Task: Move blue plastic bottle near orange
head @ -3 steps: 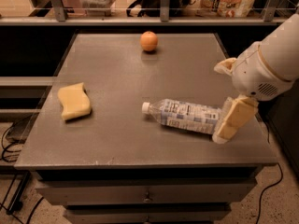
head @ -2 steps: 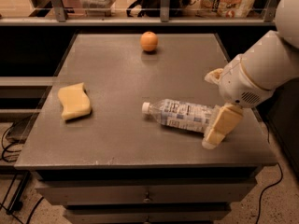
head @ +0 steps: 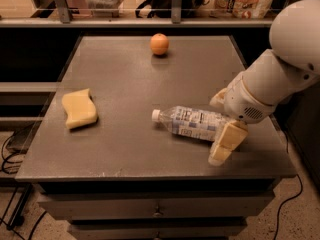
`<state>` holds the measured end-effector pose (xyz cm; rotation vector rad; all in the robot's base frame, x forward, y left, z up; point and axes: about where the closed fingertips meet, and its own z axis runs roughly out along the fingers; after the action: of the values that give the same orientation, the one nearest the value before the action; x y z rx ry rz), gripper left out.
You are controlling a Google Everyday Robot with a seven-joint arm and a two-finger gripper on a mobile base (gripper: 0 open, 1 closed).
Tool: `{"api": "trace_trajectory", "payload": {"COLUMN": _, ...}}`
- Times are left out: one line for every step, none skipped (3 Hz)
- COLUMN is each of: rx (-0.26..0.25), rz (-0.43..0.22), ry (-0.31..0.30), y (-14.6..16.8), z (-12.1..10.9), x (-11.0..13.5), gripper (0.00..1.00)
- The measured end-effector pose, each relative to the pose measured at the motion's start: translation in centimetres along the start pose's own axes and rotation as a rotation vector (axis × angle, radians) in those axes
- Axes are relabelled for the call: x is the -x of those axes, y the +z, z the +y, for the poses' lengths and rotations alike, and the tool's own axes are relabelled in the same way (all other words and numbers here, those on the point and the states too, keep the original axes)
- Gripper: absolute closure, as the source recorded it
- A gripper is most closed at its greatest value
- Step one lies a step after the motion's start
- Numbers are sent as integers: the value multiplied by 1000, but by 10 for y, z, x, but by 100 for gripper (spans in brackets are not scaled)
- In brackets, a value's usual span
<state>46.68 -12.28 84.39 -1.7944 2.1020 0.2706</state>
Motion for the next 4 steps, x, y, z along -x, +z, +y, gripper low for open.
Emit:
{"api": "trace_trajectory", "payload": {"rx": 6, "rz": 2, "ry": 11, "y": 2, "z": -1, "x": -1, "gripper": 41}}
{"api": "trace_trajectory", "payload": {"rx": 3, "rz": 10, "ry": 26, "y": -2, "z": -2, "x": -4, "gripper": 64}}
{"api": "trace_trajectory", "payload": {"rx": -41, "rz": 8, "ry": 50, "y": -27, "z": -14, "x": -6, "gripper": 87}}
{"api": "trace_trajectory", "payload": {"rx": -123, "rz": 21, "ry": 57, "y": -69, "z": -37, "x": -4, "gripper": 100}}
